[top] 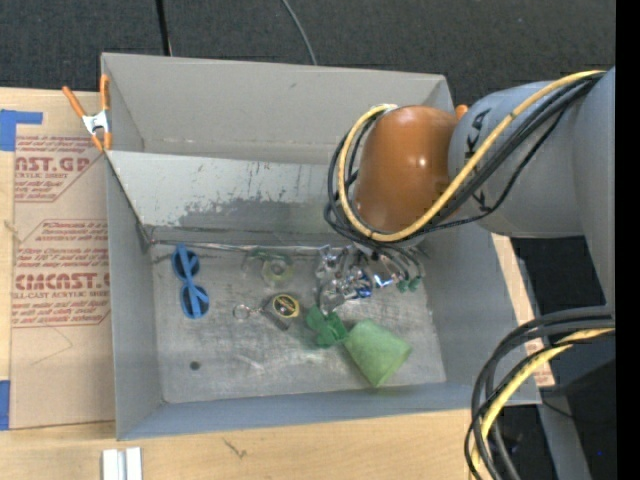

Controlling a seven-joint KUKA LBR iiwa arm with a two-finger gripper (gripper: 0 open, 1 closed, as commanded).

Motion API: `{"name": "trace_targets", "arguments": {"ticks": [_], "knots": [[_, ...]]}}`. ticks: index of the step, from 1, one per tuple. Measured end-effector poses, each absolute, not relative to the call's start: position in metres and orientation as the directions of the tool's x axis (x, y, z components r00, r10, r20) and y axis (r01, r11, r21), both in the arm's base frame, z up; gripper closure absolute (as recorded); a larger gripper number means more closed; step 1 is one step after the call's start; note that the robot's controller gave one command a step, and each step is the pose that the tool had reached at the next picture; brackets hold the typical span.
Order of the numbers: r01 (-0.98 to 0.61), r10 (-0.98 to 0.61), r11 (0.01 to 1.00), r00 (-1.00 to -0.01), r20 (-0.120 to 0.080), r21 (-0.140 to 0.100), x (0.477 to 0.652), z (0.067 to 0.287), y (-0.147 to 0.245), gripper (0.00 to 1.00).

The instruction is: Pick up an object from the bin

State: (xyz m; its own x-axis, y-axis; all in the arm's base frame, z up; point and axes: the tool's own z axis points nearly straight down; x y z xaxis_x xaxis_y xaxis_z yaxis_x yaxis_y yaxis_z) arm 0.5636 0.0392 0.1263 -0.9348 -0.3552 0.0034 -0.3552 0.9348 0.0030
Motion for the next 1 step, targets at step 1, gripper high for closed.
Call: {"name": "trace_targets", "arguments": {"ticks": [1], "knots": [[-0.262, -0.262, 0.965, -0.965, -0.001, 0.001, 0.547, 0.1424, 0.0459, 1.0]]}}
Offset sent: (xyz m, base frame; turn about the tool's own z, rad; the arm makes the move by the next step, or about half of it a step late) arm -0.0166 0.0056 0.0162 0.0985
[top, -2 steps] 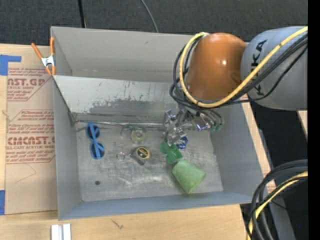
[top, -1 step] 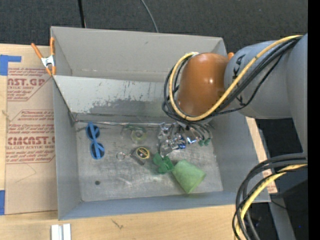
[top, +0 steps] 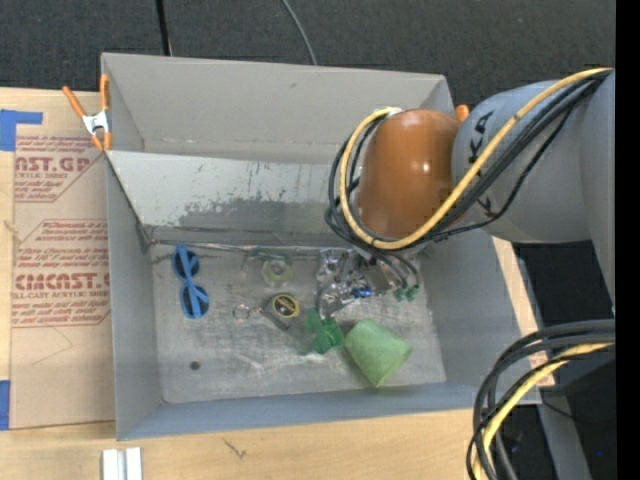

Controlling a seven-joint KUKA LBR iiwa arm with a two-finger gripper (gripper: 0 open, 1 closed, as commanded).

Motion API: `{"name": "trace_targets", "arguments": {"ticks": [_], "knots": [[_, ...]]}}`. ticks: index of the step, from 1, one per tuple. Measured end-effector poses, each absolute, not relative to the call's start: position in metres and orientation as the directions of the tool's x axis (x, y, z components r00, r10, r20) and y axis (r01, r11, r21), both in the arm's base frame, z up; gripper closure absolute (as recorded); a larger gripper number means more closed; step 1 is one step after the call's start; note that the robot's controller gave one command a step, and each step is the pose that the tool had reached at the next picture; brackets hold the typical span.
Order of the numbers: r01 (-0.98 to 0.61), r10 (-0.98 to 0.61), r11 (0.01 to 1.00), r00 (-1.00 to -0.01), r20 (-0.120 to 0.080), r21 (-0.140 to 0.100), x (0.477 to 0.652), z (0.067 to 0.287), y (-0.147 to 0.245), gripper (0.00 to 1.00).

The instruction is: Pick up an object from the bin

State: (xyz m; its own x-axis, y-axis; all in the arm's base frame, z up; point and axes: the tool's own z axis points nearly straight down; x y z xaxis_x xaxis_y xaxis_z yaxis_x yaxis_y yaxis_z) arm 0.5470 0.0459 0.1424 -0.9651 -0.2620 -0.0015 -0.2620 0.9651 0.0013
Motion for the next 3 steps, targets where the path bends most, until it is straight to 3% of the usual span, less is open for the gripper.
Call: {"name": "trace_targets", "arguments": {"ticks": [1, 2, 3], "knots": [[-0.075, -0.075, 0.997, -0.997, 0.001, 0.0, 0.546, 0.104, 0.031, 1.0], [-0.075, -0.075, 0.997, -0.997, -0.001, 0.0, 0.547, 0.105, 0.031, 0.0], [-0.2, -0.2, 0.98, -0.98, -0.009, -0.002, 0.486, 0.079, -0.026, 0.0]]}}
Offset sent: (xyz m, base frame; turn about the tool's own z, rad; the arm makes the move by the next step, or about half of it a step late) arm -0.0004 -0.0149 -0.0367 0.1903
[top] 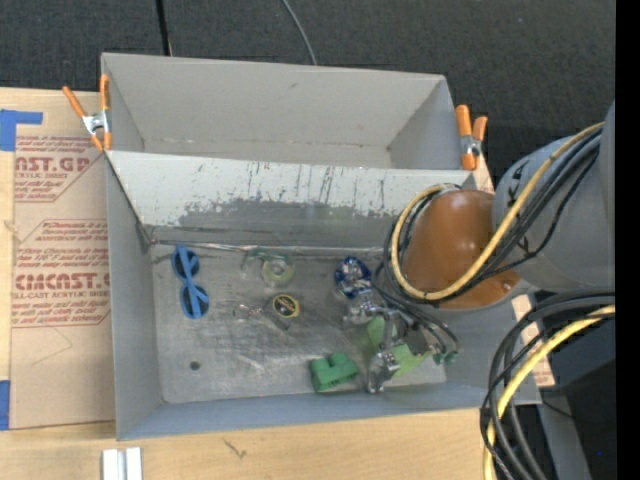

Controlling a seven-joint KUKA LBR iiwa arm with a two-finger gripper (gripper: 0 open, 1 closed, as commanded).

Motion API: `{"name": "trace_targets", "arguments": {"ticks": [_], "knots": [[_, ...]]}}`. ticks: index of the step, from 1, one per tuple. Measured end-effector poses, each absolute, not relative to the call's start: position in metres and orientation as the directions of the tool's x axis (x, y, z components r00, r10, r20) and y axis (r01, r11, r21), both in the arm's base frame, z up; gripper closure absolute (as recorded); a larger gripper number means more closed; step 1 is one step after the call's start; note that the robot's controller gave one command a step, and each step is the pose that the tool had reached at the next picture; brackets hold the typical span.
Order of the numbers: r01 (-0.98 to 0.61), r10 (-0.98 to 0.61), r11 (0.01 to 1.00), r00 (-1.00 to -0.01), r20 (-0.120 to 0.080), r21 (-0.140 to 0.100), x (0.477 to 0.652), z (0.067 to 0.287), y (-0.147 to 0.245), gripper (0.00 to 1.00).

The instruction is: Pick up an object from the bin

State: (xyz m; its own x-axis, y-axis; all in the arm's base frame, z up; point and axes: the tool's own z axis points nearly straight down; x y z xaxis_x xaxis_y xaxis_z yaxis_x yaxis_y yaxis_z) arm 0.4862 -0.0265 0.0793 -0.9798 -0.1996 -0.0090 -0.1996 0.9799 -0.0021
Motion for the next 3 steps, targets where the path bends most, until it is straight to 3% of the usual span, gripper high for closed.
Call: {"name": "trace_targets", "arguments": {"ticks": [1, 2, 3], "knots": [[-0.263, -0.263, 0.965, -0.965, -0.022, -0.007, 0.486, 0.074, 0.021, 0.0], [-0.262, -0.262, 0.965, -0.965, -0.016, -0.003, 0.485, 0.075, 0.021, 1.0], [-0.323, -0.323, 0.946, -0.946, -0.008, -0.003, 0.484, 0.251, 0.007, 1.0]]}}
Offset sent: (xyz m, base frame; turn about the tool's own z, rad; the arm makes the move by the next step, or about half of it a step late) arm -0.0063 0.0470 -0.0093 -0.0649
